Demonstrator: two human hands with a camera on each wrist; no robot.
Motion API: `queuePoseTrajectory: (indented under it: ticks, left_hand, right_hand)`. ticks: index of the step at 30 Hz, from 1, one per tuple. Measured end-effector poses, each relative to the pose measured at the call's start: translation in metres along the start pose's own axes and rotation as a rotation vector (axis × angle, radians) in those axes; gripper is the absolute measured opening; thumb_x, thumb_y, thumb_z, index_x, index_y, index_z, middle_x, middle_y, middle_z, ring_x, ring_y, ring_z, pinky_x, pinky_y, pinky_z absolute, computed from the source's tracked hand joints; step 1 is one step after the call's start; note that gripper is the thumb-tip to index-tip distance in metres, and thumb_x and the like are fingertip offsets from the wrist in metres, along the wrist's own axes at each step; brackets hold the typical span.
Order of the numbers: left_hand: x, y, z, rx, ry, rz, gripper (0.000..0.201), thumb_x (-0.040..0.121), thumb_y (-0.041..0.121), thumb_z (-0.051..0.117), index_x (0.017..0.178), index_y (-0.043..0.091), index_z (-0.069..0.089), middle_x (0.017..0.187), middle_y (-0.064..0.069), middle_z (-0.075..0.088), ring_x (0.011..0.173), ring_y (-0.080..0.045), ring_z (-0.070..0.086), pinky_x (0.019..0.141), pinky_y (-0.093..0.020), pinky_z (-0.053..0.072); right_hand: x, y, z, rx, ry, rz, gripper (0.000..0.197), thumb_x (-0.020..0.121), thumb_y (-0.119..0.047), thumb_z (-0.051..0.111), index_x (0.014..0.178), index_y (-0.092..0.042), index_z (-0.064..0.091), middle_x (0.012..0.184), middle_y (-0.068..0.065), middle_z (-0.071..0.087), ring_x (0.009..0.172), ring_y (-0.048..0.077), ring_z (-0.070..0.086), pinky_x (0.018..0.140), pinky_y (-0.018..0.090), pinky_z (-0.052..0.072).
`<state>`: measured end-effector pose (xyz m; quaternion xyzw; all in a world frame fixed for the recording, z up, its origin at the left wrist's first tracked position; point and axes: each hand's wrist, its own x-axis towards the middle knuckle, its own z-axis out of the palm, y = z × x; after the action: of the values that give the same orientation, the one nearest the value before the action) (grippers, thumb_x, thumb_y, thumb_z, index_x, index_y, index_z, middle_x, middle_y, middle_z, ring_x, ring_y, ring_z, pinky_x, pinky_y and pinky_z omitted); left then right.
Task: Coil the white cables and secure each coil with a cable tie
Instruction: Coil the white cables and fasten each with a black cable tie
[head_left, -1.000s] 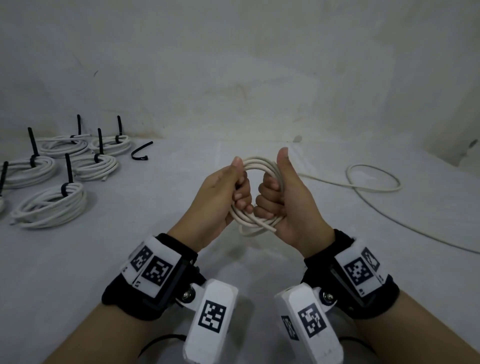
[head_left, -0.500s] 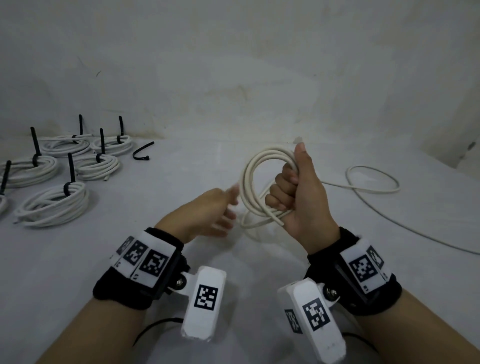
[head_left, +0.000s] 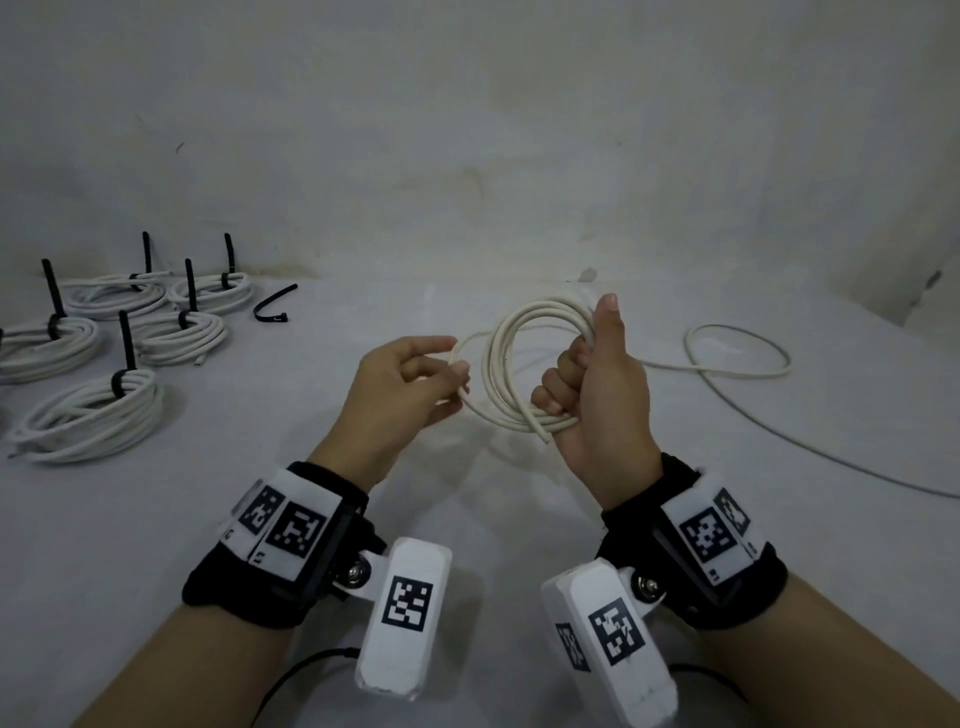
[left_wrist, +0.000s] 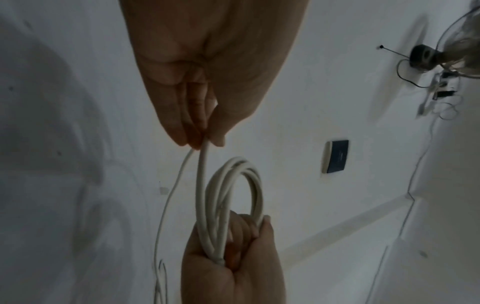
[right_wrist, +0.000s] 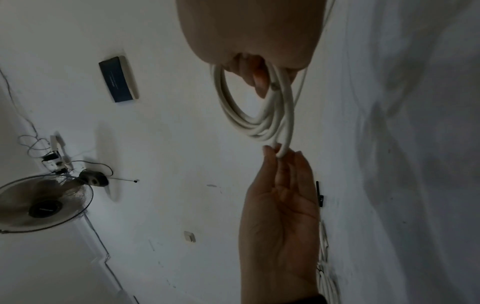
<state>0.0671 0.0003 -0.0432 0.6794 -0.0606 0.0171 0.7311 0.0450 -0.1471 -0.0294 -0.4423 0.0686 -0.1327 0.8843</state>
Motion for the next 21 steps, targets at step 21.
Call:
queuePoseTrajectory:
  ticks: [21]
  left_hand:
    - [-0.0086, 0.0077, 0.0082, -0.097, -0.104, -0.009, 0.019, 0.094, 0.018, 0.054, 0.104, 0.008, 0.066, 0.094, -0.008, 0.073, 0.081, -0.017, 0.072, 0.066, -0.025, 0.057]
  right_hand:
    - [-0.0026, 0.0078, 0.0015, -0.112, -0.082, 0.208, 0.053, 0.095, -0.052, 0.045, 0.058, -0.020, 0.026, 0.045, -0.006, 0.016, 0.036, 0.009, 0.015, 0.038, 0.020, 0.019]
